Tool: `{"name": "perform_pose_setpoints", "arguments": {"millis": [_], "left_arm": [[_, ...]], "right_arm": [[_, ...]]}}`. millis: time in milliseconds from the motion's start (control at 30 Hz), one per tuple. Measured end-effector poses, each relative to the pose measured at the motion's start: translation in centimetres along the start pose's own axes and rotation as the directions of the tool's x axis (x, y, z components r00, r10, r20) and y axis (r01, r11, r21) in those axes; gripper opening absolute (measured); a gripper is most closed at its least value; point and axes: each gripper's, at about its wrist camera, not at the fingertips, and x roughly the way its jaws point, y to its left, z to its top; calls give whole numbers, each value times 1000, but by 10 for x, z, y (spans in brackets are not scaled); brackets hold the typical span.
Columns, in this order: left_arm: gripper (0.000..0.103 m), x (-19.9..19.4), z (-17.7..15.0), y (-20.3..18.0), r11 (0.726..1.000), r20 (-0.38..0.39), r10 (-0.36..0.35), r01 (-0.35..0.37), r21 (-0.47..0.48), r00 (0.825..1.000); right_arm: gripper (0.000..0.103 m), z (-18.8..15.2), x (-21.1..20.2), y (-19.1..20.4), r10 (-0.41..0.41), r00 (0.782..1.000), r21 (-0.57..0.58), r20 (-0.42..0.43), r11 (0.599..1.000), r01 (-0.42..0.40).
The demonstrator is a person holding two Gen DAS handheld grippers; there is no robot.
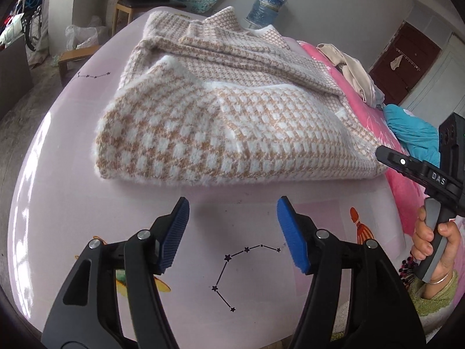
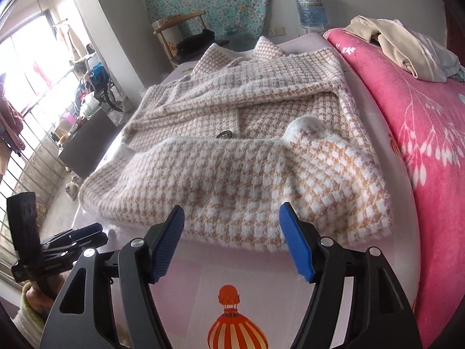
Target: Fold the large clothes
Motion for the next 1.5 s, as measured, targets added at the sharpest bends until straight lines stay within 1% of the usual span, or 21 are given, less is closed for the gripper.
{"name": "perform_pose_setpoints", "arguments": {"millis": [100,167,267,433,533,667,767,867,933,1033,1133,1200,1300,1333,1367,1400,1467,1500], "left_arm": [[60,3,3,8,999,13,-22,23,-27,1000],[62,3,6,11,998,25,-31,32,-45,999],[63,5,10,17,994,40,-60,63,-84,997],[64,6,10,20,990,59,-73,79,-118,996],[67,3,9,24,982,75,-90,101,-159,993],[69,2,9,34,960,108,-124,147,-237,986],[69,4,12,41,944,132,-148,180,-276,980],[69,7,18,50,915,160,-181,226,-335,970],[69,8,19,55,897,178,-191,245,-368,965],[69,10,20,59,880,204,-193,261,-396,960],[66,12,22,63,866,232,-174,261,-427,957],[62,16,28,66,857,242,-151,249,-451,959],[52,21,34,64,861,246,-91,200,-469,965],[47,23,36,62,870,240,-60,169,-464,969],[44,24,38,59,881,235,-32,138,-453,972],[44,25,40,56,894,226,-1,102,-437,974],[37,26,44,47,924,204,71,13,-381,976],[36,27,45,42,935,197,98,-23,-354,975]], "right_arm": [[72,-9,-8,-13,-13,1000,36,-23,999,14],[77,-14,-11,-23,-30,999,69,-32,997,32],[78,-19,-11,-40,-51,998,129,-41,990,56],[78,-21,-4,-56,-30,998,198,-57,979,41],[80,-21,0,-63,-11,998,231,-61,973,25],[82,-23,5,-76,35,998,291,-58,956,-17],[82,-22,13,-83,66,996,333,-59,942,-42],[82,-21,17,-91,81,996,381,-43,923,-59],[82,-20,16,-96,80,996,417,-29,907,-61],[82,-21,15,-104,88,996,461,0,884,-78],[82,-16,17,-109,62,998,474,23,878,-66],[82,-11,20,-112,45,998,487,44,871,-60],[82,-5,28,-109,0,998,485,65,874,-31],[82,-4,30,-106,-19,997,479,71,877,-17],[82,-3,31,-103,-38,996,477,77,879,-4],[82,-3,31,-103,-50,995,477,81,879,6],[78,-2,30,-102,-57,994,496,92,868,4],[77,-4,28,-105,-61,994,508,95,861,4]]}}
